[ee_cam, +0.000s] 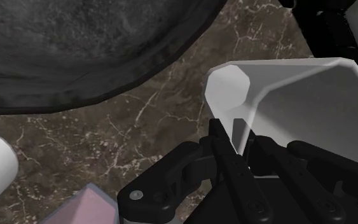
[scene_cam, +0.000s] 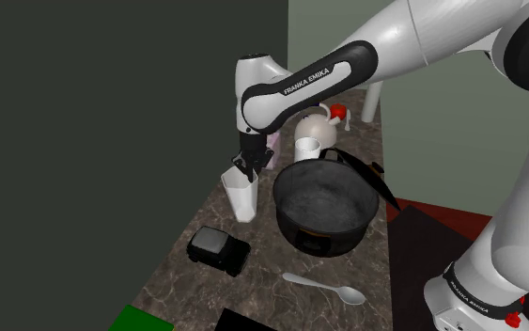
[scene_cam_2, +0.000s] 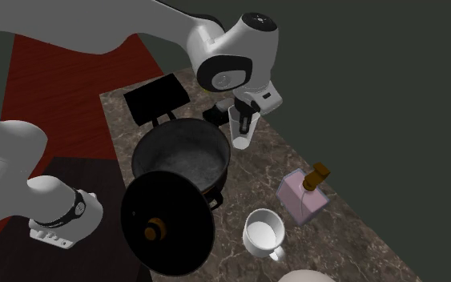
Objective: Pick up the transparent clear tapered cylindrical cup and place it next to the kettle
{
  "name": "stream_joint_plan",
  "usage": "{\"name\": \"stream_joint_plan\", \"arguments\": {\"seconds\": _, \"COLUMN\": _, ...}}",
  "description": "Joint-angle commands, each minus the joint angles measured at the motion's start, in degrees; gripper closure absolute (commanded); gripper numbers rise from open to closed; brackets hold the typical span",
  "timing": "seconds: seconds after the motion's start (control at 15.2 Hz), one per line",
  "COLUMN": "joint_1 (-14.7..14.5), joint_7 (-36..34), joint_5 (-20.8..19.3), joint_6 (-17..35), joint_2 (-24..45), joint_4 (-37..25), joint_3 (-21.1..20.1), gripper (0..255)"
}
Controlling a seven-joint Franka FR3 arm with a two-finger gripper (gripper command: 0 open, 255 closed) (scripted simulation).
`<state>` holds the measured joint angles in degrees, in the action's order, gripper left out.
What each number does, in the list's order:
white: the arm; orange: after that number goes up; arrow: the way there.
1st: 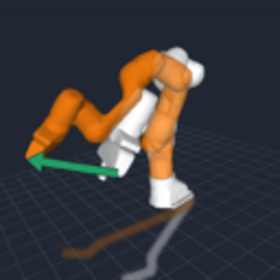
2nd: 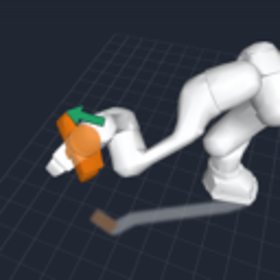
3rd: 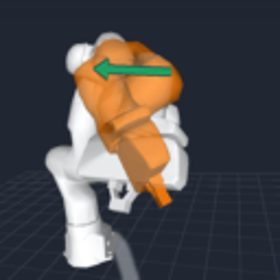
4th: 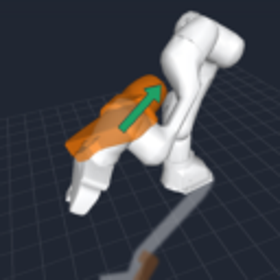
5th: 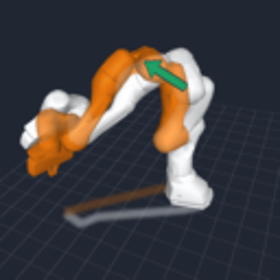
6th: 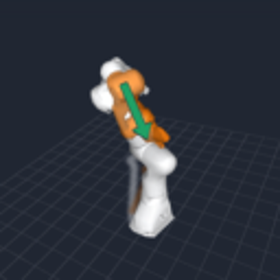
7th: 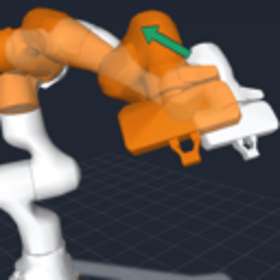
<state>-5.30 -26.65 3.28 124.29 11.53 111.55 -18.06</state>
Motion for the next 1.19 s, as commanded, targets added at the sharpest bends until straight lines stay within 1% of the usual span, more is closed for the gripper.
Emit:
{"name": "stream_joint_plan", "arguments": {"seconds": 0.0, "joint_1": 0.0, "joint_7": 0.0, "joint_5": 0.0, "joint_6": 0.0, "joint_2": 0.0, "joint_4": 0.0, "joint_3": 0.0, "gripper": 255}}
{"name": "stream_joint_plan", "arguments": {"seconds": 0.07, "joint_1": 0.0, "joint_7": 0.0, "joint_5": 0.0, "joint_6": 0.0, "joint_2": 0.0, "joint_4": 0.0, "joint_3": 0.0, "gripper": 255}}
{"name": "stream_joint_plan", "arguments": {"seconds": 1.12, "joint_1": 0.4, "joint_7": -0.2, "joint_5": 1.0, "joint_6": -11.4, "joint_2": -4.0, "joint_4": -7.6, "joint_3": -0.2, "gripper": 255}}
